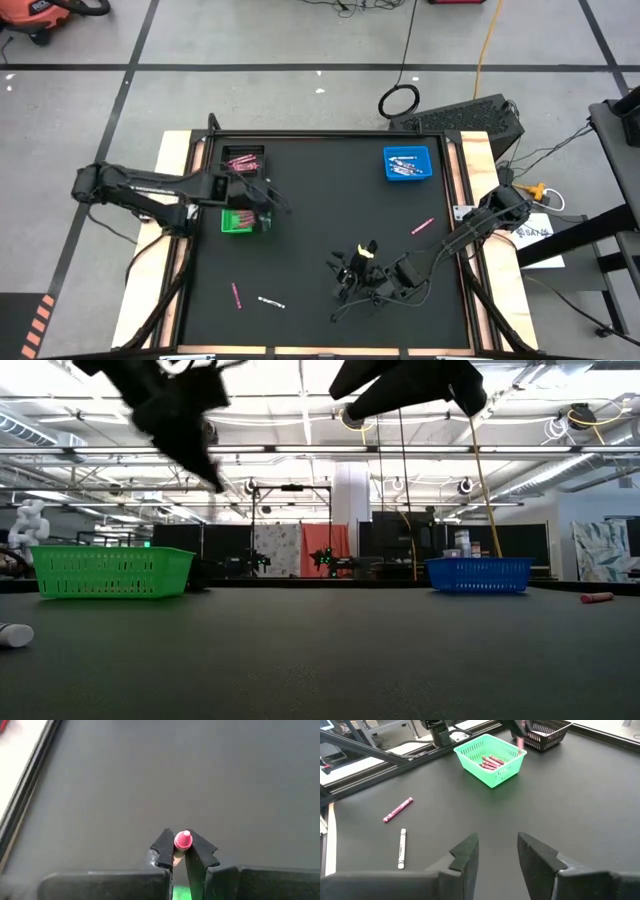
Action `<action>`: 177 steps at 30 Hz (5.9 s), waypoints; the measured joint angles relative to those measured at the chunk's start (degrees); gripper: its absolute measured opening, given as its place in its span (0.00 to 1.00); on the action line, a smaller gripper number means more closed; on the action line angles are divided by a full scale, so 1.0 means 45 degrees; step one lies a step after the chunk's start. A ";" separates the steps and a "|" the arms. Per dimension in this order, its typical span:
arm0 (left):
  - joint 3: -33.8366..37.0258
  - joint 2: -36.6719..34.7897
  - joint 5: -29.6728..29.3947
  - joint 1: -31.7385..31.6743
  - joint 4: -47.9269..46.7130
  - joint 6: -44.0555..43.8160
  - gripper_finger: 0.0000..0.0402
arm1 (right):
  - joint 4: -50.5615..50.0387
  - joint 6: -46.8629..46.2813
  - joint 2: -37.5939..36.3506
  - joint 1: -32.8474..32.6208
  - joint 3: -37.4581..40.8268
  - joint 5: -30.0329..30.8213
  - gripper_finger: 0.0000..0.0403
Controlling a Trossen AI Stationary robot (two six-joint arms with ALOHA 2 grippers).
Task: Sort crayons
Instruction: Put the pink crayon into the black bin, then put the white crayon into the blue bin
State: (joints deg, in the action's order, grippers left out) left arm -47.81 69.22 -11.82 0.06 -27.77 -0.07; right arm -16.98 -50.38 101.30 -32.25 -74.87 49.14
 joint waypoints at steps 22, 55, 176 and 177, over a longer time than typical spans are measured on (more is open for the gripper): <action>0.0000 -0.0109 -0.1153 -0.7702 -0.2429 0.3883 0.05 | -0.0386 -0.0009 0.0000 -0.0019 0.0000 0.0012 0.29; -0.0005 0.2903 0.0283 -0.9993 -0.1948 0.4761 0.21 | -0.0483 0.0014 0.0010 -0.0010 0.0000 0.0012 0.29; 0.0584 0.5997 0.3852 0.7397 0.2928 -0.3749 0.03 | -0.5924 0.0569 -0.0199 0.2254 -0.2929 -0.5333 0.29; 0.0596 0.5846 0.3845 0.7397 0.2863 -0.3621 0.03 | -0.5919 0.0746 -0.0199 0.2254 -0.2929 -0.5573 0.29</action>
State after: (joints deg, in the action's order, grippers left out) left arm -45.13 95.53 5.48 33.34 -14.89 -16.36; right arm -43.62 -47.02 100.40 -22.11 -88.05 24.06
